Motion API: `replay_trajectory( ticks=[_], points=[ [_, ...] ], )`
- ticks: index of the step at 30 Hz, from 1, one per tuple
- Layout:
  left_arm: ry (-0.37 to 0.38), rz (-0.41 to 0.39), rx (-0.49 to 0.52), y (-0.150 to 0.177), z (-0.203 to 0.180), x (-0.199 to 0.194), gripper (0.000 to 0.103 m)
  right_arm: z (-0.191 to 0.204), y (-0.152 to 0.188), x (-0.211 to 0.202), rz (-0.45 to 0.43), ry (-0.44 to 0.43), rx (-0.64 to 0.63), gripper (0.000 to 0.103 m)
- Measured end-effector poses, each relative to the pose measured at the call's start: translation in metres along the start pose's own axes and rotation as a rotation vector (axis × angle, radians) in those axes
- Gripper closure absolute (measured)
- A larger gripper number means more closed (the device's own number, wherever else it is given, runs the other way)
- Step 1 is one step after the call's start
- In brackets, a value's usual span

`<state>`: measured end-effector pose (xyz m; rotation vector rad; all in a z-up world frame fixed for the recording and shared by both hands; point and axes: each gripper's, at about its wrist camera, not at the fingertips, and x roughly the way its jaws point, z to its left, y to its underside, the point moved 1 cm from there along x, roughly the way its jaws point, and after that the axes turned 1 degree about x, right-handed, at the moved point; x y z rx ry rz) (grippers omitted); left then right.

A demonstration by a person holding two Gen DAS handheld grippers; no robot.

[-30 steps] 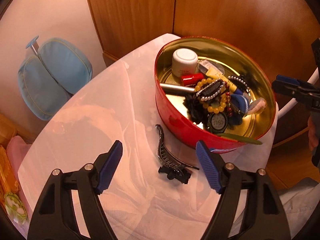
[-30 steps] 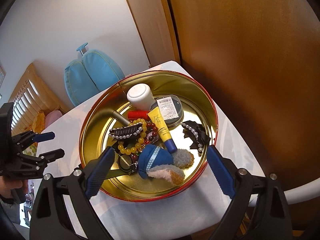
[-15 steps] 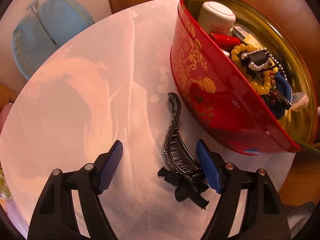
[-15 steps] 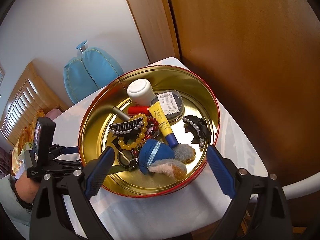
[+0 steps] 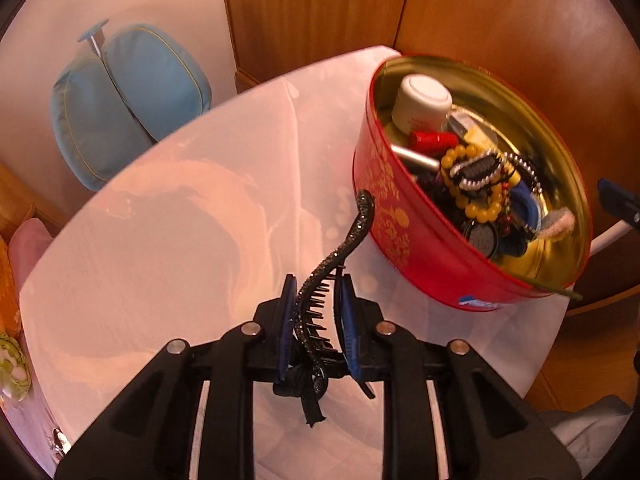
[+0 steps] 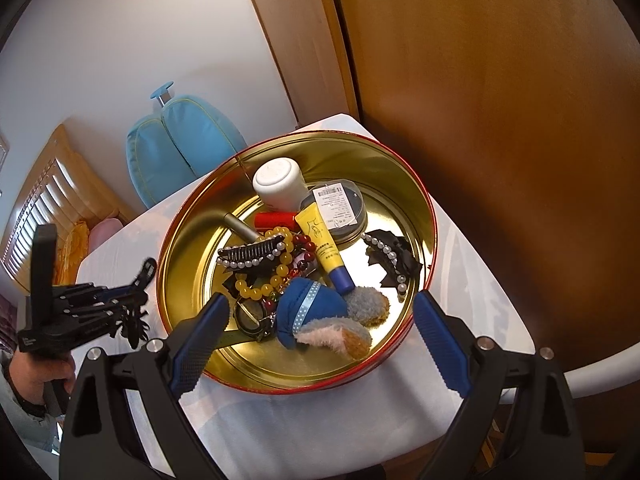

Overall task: Organize jewelry
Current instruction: 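Lower the black claw clip into the red tin and open the left tool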

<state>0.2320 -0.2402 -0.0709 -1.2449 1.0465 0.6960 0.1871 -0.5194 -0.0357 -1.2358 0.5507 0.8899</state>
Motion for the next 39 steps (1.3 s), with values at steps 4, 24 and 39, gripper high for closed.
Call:
replay_trajectory(
  ticks=[4,24,39],
  points=[
    [0.009,-0.091,0.024,-0.027,-0.007,-0.037,0.081,0.004,-0.001,0.001,0.000,-0.007,-0.010,0.009],
    [0.139,0.040,0.322,-0.118,-0.148,0.063,0.081,-0.010,0.018,-0.009,0.010,-0.025,-0.018,0.009],
    [0.097,-0.035,0.196,-0.094,-0.110,0.028,0.028,0.006,0.018,-0.004,0.003,-0.043,-0.077,0.004]
  ],
)
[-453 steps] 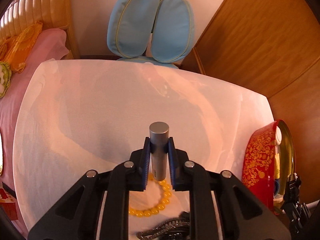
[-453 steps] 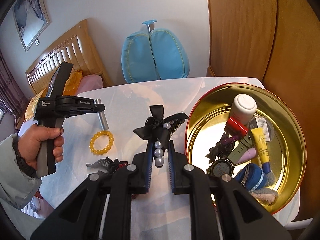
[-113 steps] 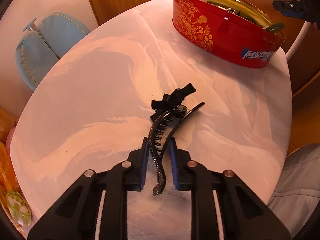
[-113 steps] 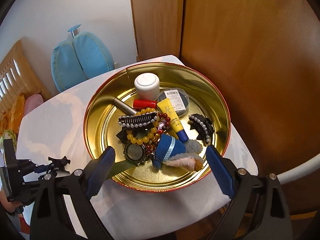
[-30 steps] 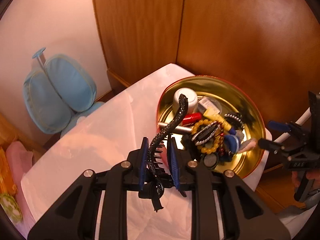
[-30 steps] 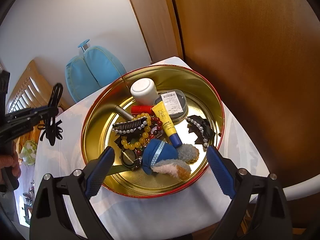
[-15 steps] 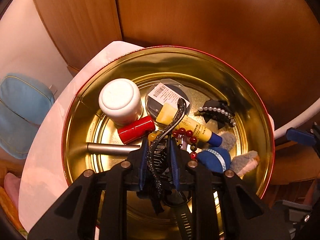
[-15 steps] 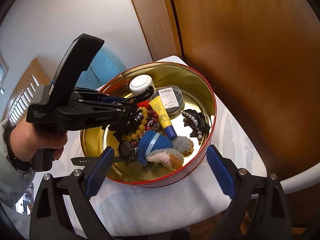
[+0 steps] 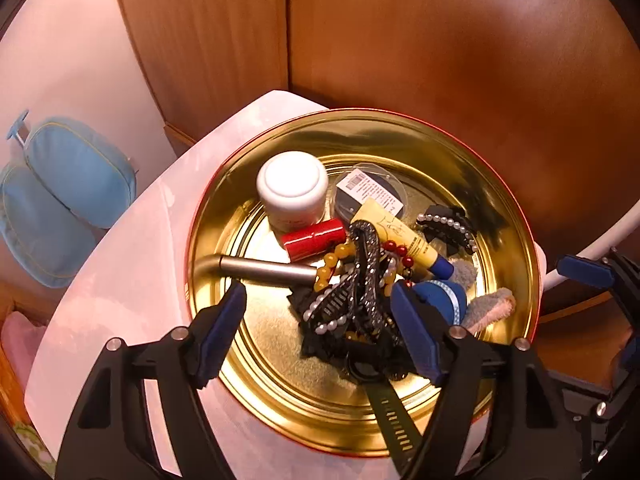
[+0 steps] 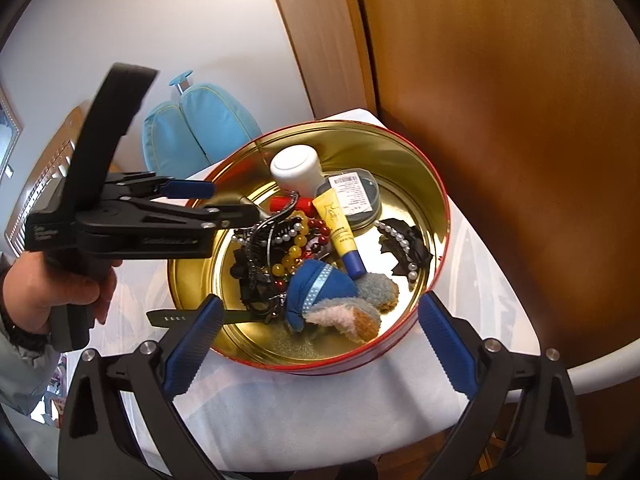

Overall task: Organize jewelry
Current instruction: 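Lower the black claw clip into the red tin and open the left tool, then withdraw both open tools back from the filled tin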

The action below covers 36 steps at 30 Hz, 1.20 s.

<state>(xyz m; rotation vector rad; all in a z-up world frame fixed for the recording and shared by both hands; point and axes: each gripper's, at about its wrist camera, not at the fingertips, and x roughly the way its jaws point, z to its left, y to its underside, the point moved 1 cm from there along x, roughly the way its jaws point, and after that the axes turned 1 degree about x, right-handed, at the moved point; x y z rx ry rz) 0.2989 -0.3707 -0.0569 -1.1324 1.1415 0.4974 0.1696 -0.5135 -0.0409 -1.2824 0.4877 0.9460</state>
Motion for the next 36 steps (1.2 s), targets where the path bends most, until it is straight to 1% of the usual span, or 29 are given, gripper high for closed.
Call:
replay_trajectory(
  ticks=[2,5,7,10,13,15,16,18,19,21,22,23,25,26,27,28,29,31,33,36],
  points=[
    [-0.028,-0.017,-0.036,0.012,0.009,-0.012,0.025,0.005,0.001,-0.001,-0.015,0.008,-0.023,0.004],
    [-0.031,-0.068,-0.078,0.031,0.020,-0.035,0.023,0.013,0.002,-0.004,-0.023,-0.003,-0.040,0.004],
    [-0.038,-0.080,-0.095,0.041,0.026,-0.046,0.023,0.020,0.002,-0.006,-0.026,-0.018,-0.048,0.004],
    [-0.059,-0.096,-0.111,0.054,0.031,-0.065,0.023,0.033,0.002,-0.008,-0.027,-0.018,-0.074,0.004],
    [-0.069,-0.141,-0.124,0.063,0.034,-0.086,0.023,0.047,0.000,-0.013,-0.040,-0.012,-0.101,0.004],
    [-0.060,-0.197,-0.126,0.067,0.034,-0.103,0.023,0.054,-0.002,-0.020,-0.058,-0.003,-0.113,0.004],
    [-0.055,-0.229,-0.123,0.069,0.033,-0.112,0.023,0.058,-0.003,-0.027,-0.083,-0.003,-0.118,0.004],
    [-0.045,-0.332,-0.115,0.071,0.028,-0.136,0.023,0.062,-0.004,-0.042,-0.144,-0.023,-0.116,0.004],
    [-0.039,-0.399,-0.107,0.073,0.025,-0.149,0.023,0.063,-0.005,-0.050,-0.178,-0.042,-0.112,0.004],
    [-0.043,-0.524,-0.099,0.076,0.016,-0.171,0.014,0.065,-0.006,-0.062,-0.218,-0.060,-0.112,0.004],
    [-0.061,-0.559,-0.114,0.080,0.011,-0.175,0.010,0.065,-0.006,-0.063,-0.212,-0.052,-0.116,0.004],
    [-0.099,-0.559,-0.112,0.079,0.006,-0.176,0.010,0.065,-0.006,-0.061,-0.195,-0.034,-0.118,0.004],
    [-0.187,-0.514,-0.111,0.075,-0.006,-0.167,0.010,0.064,-0.003,-0.057,-0.162,0.015,-0.121,0.004],
    [-0.219,-0.470,-0.131,0.073,-0.009,-0.161,0.010,0.063,-0.001,-0.054,-0.146,0.039,-0.119,0.004],
    [-0.242,-0.407,-0.149,0.071,-0.011,-0.152,0.010,0.062,0.002,-0.053,-0.129,0.062,-0.115,0.004],
    [-0.239,-0.348,-0.152,0.069,-0.013,-0.143,0.010,0.059,0.005,-0.050,-0.105,0.087,-0.110,0.004],
    [-0.218,-0.307,-0.140,0.068,-0.015,-0.135,0.010,0.056,0.009,-0.047,-0.080,0.109,-0.104,0.004],
    [-0.208,-0.246,-0.092,0.067,-0.021,-0.122,0.010,0.051,0.016,-0.043,-0.042,0.134,-0.094,0.004],
    [-0.203,-0.212,-0.044,0.067,-0.028,-0.113,0.010,0.046,0.023,-0.041,-0.018,0.146,-0.083,0.004],
    [-0.191,-0.197,0.000,0.072,-0.040,-0.109,0.010,0.043,0.033,-0.038,0.010,0.155,-0.071,0.004]
  ],
)
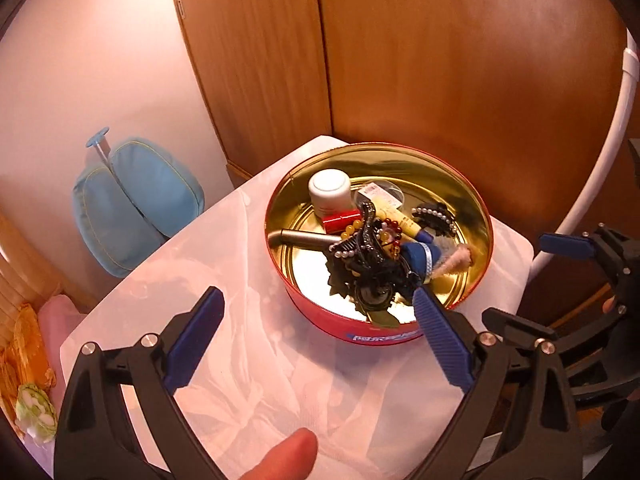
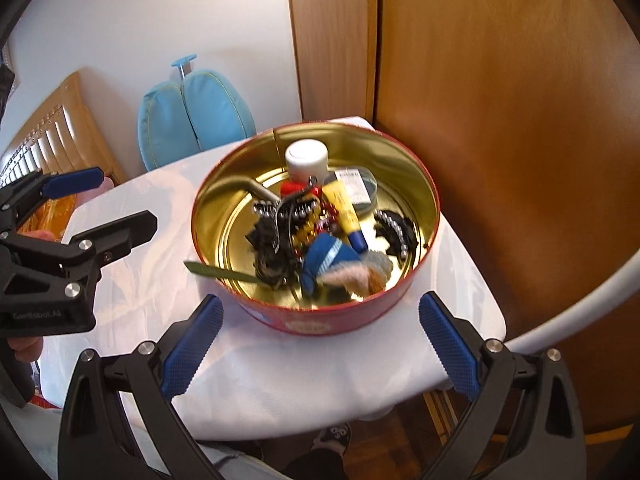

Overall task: Organize jewelry
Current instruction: 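Withdraw both open tools back from the filled tin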

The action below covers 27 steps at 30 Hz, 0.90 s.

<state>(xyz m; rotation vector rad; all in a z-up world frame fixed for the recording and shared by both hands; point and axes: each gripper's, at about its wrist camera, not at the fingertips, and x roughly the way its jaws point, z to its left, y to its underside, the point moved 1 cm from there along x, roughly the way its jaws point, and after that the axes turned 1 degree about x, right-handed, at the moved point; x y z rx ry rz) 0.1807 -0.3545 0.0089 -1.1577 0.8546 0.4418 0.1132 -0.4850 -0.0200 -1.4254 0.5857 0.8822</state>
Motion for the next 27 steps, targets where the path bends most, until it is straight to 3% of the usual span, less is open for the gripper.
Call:
replay_trajectory(
  ticks=[5,14,27],
  points=[
    [0.017,0.015,0.034,0.003,-0.010,0.003,0.010,0.001,0.007,0.000,0.017,0.010,0.004,0.004],
    [0.101,0.040,-0.022,0.010,-0.006,0.001,0.010,0.004,0.013,-0.002,0.025,0.030,0.019,0.004],
    [0.097,0.067,-0.032,0.016,-0.003,0.001,0.010,0.012,0.014,-0.003,0.032,0.022,-0.004,0.004]
  ],
)
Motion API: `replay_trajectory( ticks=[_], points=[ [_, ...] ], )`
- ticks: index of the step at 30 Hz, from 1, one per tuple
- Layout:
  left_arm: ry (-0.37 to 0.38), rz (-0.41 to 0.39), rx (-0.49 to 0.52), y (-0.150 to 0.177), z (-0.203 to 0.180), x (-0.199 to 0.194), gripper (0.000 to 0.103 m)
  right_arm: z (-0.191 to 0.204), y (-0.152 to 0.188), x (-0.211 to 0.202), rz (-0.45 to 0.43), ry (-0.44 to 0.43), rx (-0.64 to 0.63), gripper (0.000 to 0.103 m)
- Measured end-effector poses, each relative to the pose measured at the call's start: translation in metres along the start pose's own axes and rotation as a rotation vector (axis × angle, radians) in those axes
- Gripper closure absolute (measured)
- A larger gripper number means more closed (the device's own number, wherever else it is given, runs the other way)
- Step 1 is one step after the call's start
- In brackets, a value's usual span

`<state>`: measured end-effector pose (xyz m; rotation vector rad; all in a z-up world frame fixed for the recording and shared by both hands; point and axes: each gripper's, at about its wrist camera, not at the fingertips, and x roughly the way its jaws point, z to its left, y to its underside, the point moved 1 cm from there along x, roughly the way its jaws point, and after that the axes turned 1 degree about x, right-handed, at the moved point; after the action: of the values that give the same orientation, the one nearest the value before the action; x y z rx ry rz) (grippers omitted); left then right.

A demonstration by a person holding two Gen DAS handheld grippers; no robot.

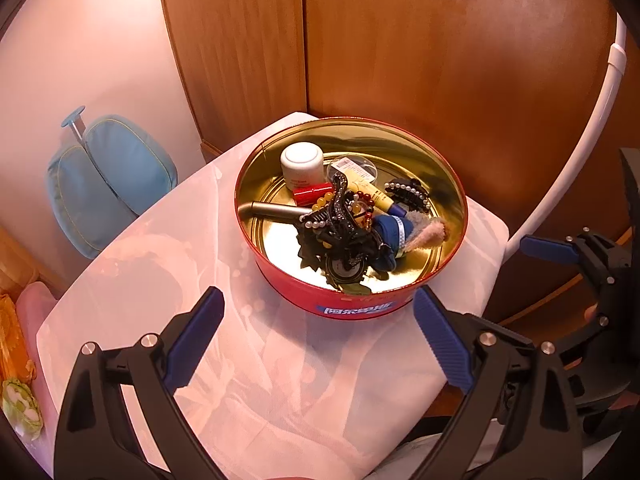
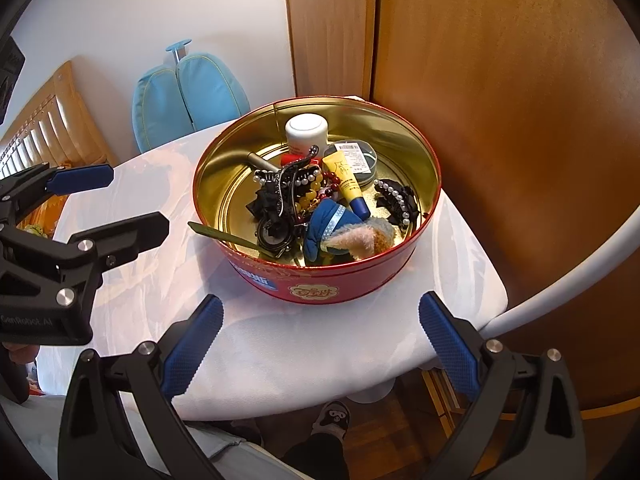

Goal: Organize jewelry

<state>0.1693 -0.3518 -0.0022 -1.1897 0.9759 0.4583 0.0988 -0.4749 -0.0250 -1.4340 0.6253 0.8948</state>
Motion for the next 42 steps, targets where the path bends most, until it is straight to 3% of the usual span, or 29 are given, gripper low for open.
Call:
replay_trajectory(
  ticks=[5,8,11,14,16,18,22,25,27,30,32,34,39,42],
  points=[
    [-0.081,0.040,-0.086,0.006,0.017,0.002,0.010,0.011,-0.007,0.005,0.001,-0.084,-0.076,0.004],
    [-0.214,0.095,-0.216,0.024,0.047,0.000,0.010,0.031,-0.012,0.015,0.030,-0.241,-0.170,0.004],
    [-0.344,0.133,-0.425,0.064,0.088,-0.019,0.010,0.067,-0.013,0.033,0.098,-0.405,-0.300,0.004],
    [-0.491,0.216,-0.700,0.141,0.125,-0.053,0.010,0.122,-0.005,0.049,0.179,-0.575,-0.467,0.004],
    [-0.564,0.275,-0.899,0.206,0.139,-0.086,0.010,0.167,0.006,0.050,0.226,-0.636,-0.608,0.004],
    [-0.622,0.306,-1.111,0.275,0.144,-0.126,0.010,0.213,0.017,0.037,0.208,-0.683,-0.743,0.004],
    [-0.671,0.238,-1.608,0.427,0.129,-0.216,0.010,0.301,0.046,-0.022,0.143,-0.830,-0.887,0.004],
    [-0.637,0.114,-1.982,0.540,0.104,-0.263,0.010,0.354,0.080,-0.059,0.127,-0.903,-0.954,0.004],
    [-0.554,0.053,-2.206,0.614,0.090,-0.280,0.010,0.388,0.111,-0.071,0.136,-0.898,-1.005,0.004],
    [-0.427,0.149,-2.458,0.708,0.078,-0.288,0.010,0.436,0.157,-0.073,0.231,-0.849,-1.011,0.004],
    [-0.374,0.253,-2.531,0.756,0.078,-0.288,0.010,0.455,0.179,-0.072,0.269,-0.840,-0.990,0.004],
    [-0.287,0.285,-2.577,0.785,0.080,-0.287,0.010,0.483,0.200,-0.071,0.333,-0.812,-0.996,0.004],
    [-0.098,0.236,-2.663,0.826,0.088,-0.279,0.010,0.565,0.236,-0.073,0.372,-0.771,-1.102,0.004],
    [-0.037,0.167,-2.723,0.843,0.094,-0.286,0.010,0.619,0.256,-0.069,0.428,-0.836,-1.158,0.004]
  ],
)
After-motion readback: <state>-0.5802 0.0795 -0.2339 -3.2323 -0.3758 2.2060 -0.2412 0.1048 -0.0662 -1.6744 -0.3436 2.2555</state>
